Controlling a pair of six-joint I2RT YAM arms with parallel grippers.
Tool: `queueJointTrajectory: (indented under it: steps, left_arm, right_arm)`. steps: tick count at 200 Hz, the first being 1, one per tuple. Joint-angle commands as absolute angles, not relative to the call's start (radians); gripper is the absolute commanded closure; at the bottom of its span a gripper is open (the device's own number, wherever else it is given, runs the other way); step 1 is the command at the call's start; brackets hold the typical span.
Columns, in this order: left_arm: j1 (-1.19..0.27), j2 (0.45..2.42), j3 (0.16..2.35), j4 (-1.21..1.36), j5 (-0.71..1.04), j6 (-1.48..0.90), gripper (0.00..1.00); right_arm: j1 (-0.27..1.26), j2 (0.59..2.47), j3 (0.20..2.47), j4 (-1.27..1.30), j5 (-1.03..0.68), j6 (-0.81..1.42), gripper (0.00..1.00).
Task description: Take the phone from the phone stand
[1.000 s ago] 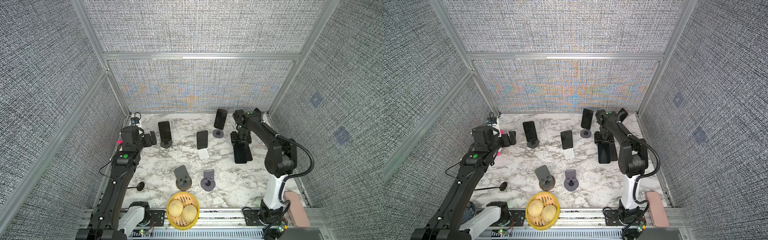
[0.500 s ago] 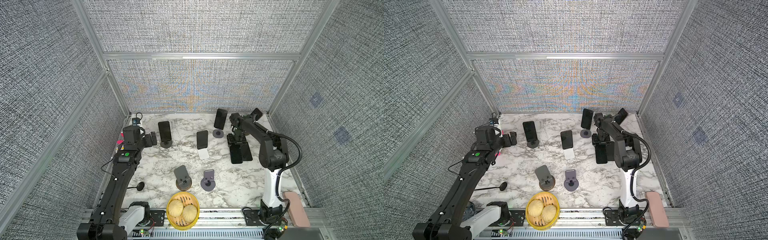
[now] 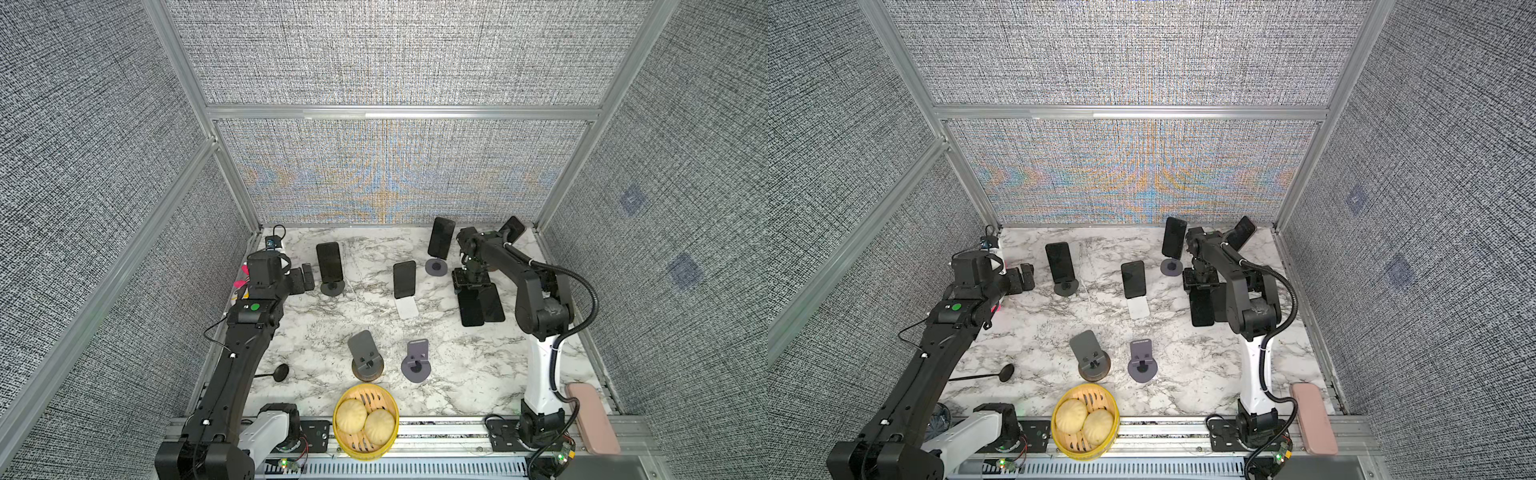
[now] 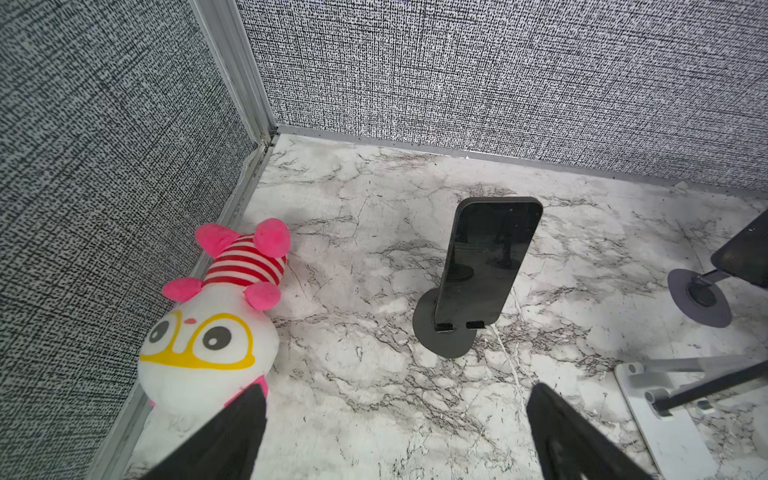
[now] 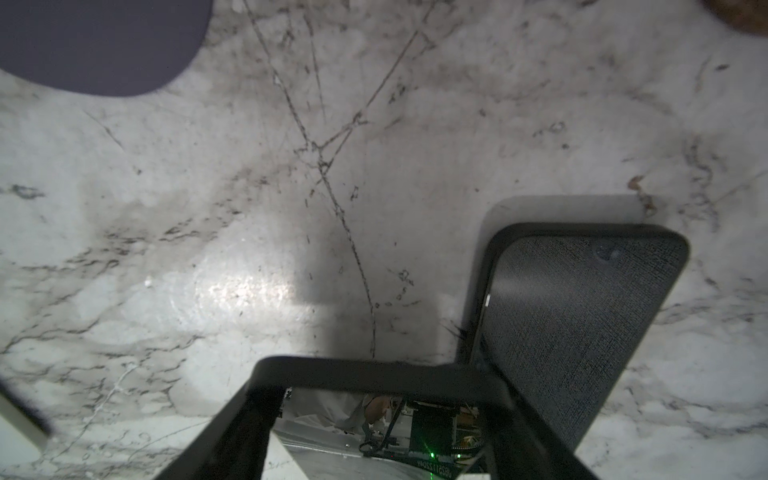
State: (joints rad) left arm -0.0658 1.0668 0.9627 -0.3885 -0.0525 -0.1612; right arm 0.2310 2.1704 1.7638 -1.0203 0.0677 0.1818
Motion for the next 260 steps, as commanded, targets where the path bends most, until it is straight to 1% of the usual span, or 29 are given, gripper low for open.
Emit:
queueJointTrajectory:
  steps: [1, 60, 92, 129, 157, 195, 217, 260]
  left_arm:
    - [-0.063, 1.071, 0.971, -0.378, -0.055, -0.16, 0.01]
    - [-0.062, 1.071, 0.972, -0.378, -0.054, -0.161, 0.01]
    - [-0.062, 1.072, 0.971, -0.377, -0.054, -0.16, 0.01]
    - [-0.062, 1.075, 0.972, -0.378, -0.054, -0.158, 0.01]
    - [-0.061, 1.073, 0.971, -0.378, -0.055, -0.159, 0.01]
    - [-0.061, 1.071, 0.971, -0.379, -0.057, -0.158, 0.01]
    - [-0.061, 1.071, 0.971, -0.379, -0.055, -0.159, 0.01]
    - [-0.061, 1.069, 0.971, -0.379, -0.055, -0.158, 0.02]
  right_arm:
    - [0.235, 2.175, 1.758, -0.995, 0.091, 0.175, 1.0]
    - [0.237, 2.18, 1.741, -0.955, 0.093, 0.161, 1.0]
    - [0.239, 2.187, 1.741, -0.944, 0.092, 0.158, 0.96]
    - [0.238, 2.194, 1.742, -0.938, 0.089, 0.163, 0.94]
    - [0.238, 2.199, 1.74, -0.934, 0.087, 0.166, 0.89]
    - [0.237, 2.204, 1.737, -0.931, 0.087, 0.172, 0.86]
    - [0.237, 2.206, 1.734, -0.927, 0.084, 0.175, 0.81]
    - [0.236, 2.199, 1.727, -0.92, 0.087, 0.178, 0.77]
